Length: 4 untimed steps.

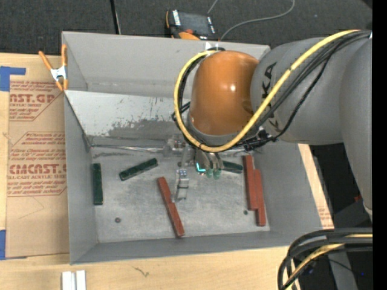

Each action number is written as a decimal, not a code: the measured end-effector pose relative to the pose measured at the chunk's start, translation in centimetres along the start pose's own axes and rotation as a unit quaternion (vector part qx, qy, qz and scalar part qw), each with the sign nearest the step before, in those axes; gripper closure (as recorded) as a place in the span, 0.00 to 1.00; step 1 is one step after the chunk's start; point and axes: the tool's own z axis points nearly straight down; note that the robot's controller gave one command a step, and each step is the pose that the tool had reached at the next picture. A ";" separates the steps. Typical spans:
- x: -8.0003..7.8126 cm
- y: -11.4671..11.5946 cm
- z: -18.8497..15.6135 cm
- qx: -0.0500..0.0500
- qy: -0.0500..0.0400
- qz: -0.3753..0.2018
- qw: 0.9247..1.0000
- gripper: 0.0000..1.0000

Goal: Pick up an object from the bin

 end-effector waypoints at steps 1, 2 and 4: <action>-4.7 1.9 12.2 0.000 -0.004 -0.049 0.999 0.00; -4.8 1.9 11.6 -0.001 -0.005 -0.049 0.999 1.00; -4.8 1.9 11.6 -0.001 -0.006 -0.048 0.999 1.00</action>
Offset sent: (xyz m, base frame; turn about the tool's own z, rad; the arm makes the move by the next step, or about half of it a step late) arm 0.0458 0.0186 -0.1186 -0.0977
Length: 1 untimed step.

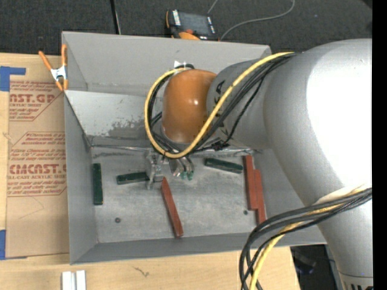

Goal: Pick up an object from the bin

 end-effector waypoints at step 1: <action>-0.6 4.2 0.1 0.001 0.000 -0.105 0.994 1.00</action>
Offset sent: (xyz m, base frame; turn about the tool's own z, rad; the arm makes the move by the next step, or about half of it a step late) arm 0.0007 0.0411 -0.0021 -0.2094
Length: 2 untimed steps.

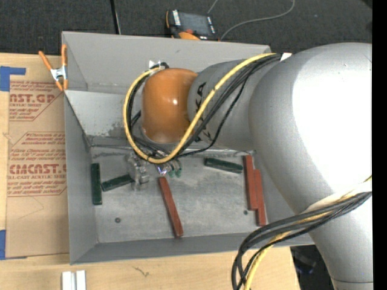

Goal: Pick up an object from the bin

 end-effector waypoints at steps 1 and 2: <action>4.6 0.4 -14.7 0.000 -0.002 -0.042 0.999 1.00; 4.7 0.4 -14.2 -0.001 0.001 -0.042 0.999 0.00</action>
Offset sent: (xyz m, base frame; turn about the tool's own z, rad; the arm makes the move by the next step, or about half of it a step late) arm -0.0468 -0.0122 0.1418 -0.0834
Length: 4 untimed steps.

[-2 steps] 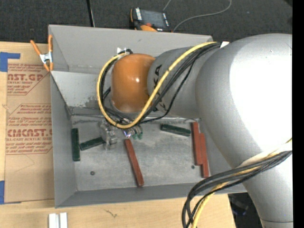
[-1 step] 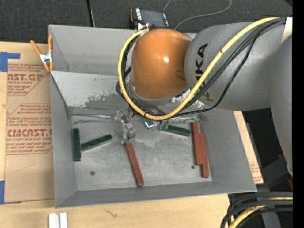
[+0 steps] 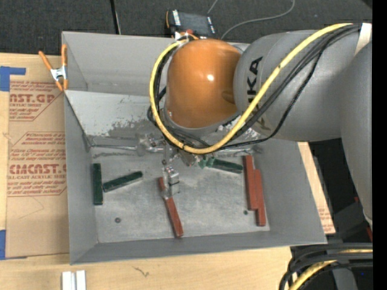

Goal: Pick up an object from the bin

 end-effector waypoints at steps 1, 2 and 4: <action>-3.2 0.8 11.5 -0.001 0.003 0.032 0.999 0.00; -3.5 1.6 14.6 0.000 0.002 0.007 1.000 0.00; -3.3 1.3 2.7 0.001 -0.004 -0.010 1.000 1.00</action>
Offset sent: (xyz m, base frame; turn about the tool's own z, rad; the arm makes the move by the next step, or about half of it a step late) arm 0.0276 0.0187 -0.1096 0.0647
